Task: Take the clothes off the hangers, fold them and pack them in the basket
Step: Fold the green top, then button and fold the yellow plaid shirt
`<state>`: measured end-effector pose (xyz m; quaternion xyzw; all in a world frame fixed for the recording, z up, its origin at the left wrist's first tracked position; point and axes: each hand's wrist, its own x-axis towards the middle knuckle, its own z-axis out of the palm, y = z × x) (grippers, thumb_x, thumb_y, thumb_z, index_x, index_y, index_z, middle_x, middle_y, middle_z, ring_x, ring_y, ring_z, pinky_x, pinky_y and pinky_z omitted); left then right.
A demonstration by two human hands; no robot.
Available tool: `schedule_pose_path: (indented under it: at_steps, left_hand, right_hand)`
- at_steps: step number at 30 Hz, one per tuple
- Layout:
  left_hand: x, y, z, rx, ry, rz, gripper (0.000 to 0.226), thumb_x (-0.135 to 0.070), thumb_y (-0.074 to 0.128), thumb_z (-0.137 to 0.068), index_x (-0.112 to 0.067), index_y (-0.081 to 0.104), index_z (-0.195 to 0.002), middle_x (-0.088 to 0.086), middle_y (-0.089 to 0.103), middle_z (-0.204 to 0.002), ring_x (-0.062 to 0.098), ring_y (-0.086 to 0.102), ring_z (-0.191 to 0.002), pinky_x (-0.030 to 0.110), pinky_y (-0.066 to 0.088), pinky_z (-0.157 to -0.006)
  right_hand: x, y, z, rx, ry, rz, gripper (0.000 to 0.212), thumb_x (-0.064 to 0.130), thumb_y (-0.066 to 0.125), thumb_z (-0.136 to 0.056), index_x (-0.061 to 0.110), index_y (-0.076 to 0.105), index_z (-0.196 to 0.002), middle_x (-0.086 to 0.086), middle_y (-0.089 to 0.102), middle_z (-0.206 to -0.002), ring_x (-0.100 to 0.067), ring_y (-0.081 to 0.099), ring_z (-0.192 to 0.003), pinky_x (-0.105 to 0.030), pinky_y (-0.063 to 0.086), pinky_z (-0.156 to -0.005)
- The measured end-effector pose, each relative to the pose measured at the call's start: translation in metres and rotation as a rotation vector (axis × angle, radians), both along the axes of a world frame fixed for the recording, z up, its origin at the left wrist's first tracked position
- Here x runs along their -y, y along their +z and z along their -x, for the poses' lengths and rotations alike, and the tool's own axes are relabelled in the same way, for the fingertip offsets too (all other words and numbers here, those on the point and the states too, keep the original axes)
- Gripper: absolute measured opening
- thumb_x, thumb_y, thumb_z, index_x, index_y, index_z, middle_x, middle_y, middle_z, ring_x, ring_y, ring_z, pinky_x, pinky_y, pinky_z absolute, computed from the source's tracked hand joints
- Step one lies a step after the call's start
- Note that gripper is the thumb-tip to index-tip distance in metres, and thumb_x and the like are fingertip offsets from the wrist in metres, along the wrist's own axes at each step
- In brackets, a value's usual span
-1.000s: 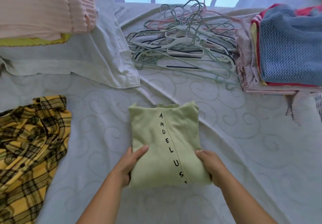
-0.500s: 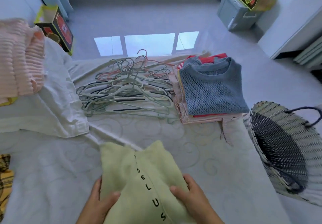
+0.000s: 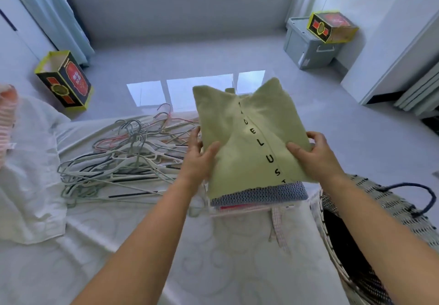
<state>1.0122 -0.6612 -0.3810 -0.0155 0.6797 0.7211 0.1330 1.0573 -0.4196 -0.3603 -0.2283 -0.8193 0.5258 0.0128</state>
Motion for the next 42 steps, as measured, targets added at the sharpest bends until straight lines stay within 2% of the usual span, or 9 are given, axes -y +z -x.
schedule_pose_path:
  at_steps: [2,4,9,11,15,22,26,35,42]
  left_hand:
    - [-0.023,-0.026,0.01,0.047,-0.074,0.252,0.072,-0.036,0.058,-0.089,-0.02,0.016,-0.146,0.006,0.046,-0.137,0.021,0.056,-0.111,0.032,0.05,-0.092]
    - [-0.047,-0.051,0.005,0.005,-0.184,0.576,0.075,-0.049,0.049,-0.091,-0.023,0.01,-0.149,0.005,0.026,-0.152,0.025,0.032,-0.136,0.041,0.027,-0.112]
    - [-0.08,-0.079,-0.001,-0.309,-0.314,1.15,0.063,-0.07,0.008,-0.085,-0.046,-0.015,-0.139,-0.018,-0.031,-0.145,0.016,-0.019,-0.143,0.053,-0.007,-0.113]
    - [-0.079,-0.093,-0.001,-0.278,-0.354,1.057,0.068,-0.079,-0.003,-0.075,-0.053,-0.01,-0.136,-0.028,-0.032,-0.138,0.009,-0.018,-0.142,0.055,0.003,-0.113]
    - [-0.076,-0.109,-0.002,-0.253,-0.331,0.962,0.081,-0.087,-0.021,-0.054,-0.06,-0.006,-0.129,-0.038,-0.029,-0.134,-0.004,-0.02,-0.136,0.054,0.005,-0.113]
    - [-0.079,-0.125,0.008,-0.16,-0.299,0.867,0.071,-0.089,-0.009,-0.06,-0.065,0.001,-0.126,-0.039,-0.016,-0.14,-0.008,-0.019,-0.133,0.058,0.009,-0.113]
    - [-0.086,-0.127,0.025,-0.153,-0.289,0.849,0.069,-0.086,-0.002,-0.062,-0.062,0.005,-0.127,-0.034,-0.01,-0.142,0.004,-0.013,-0.142,0.056,0.009,-0.114]
    - [-0.088,-0.106,0.035,-0.074,-0.426,0.918,0.053,-0.061,0.022,-0.091,-0.05,0.019,-0.142,-0.019,-0.004,-0.156,0.012,-0.009,-0.144,0.06,0.009,-0.112]
    - [-0.059,-0.079,0.033,-0.155,-0.48,0.837,0.083,-0.084,0.01,-0.071,-0.044,0.023,-0.143,-0.012,0.006,-0.157,0.011,0.01,-0.144,0.054,0.016,-0.114]
  right_hand:
    - [-0.007,-0.03,0.015,0.09,0.065,-0.313,0.065,0.039,0.051,-0.091,0.027,0.018,-0.146,-0.006,0.027,-0.151,-0.029,0.036,-0.13,-0.041,0.034,-0.102]
    - [0.003,-0.059,0.018,0.139,0.229,-0.519,0.07,0.057,0.034,-0.086,0.034,0.013,-0.148,0.001,0.008,-0.158,-0.026,0.014,-0.143,-0.045,0.02,-0.11]
    - [0.029,-0.102,0.019,0.156,0.339,-0.696,0.087,0.073,0.002,-0.065,0.044,0.008,-0.146,-0.001,0.0,-0.158,-0.024,-0.005,-0.145,-0.051,-0.008,-0.113]
    - [0.028,-0.109,0.016,0.099,0.372,-0.712,0.085,0.07,0.003,-0.065,0.043,0.019,-0.145,0.0,0.008,-0.157,-0.024,0.001,-0.145,-0.051,-0.008,-0.113]
    - [0.013,-0.11,0.03,0.038,0.123,-0.528,0.075,0.065,0.009,-0.073,0.033,0.045,-0.131,0.004,0.04,-0.138,-0.021,0.031,-0.131,-0.042,0.017,-0.107]
    - [0.013,-0.142,0.049,0.23,0.171,-0.589,0.077,0.069,-0.015,-0.075,0.041,-0.004,-0.146,0.005,-0.008,-0.158,-0.017,-0.012,-0.145,-0.049,-0.006,-0.116]
    - [0.002,-0.14,0.067,0.296,0.173,-0.521,0.051,0.05,0.012,-0.098,0.042,0.001,-0.147,0.006,-0.007,-0.158,-0.016,-0.01,-0.145,-0.046,-0.004,-0.116]
    - [-0.006,-0.124,0.069,0.383,0.254,-0.43,0.051,0.05,0.013,-0.099,0.04,0.0,-0.147,0.005,-0.009,-0.158,-0.017,-0.01,-0.145,-0.045,-0.006,-0.115]
    - [-0.014,-0.108,0.058,0.338,0.296,-0.409,0.051,0.046,0.019,-0.1,0.033,0.009,-0.149,0.005,0.0,-0.159,-0.015,-0.003,-0.145,-0.042,0.001,-0.116]
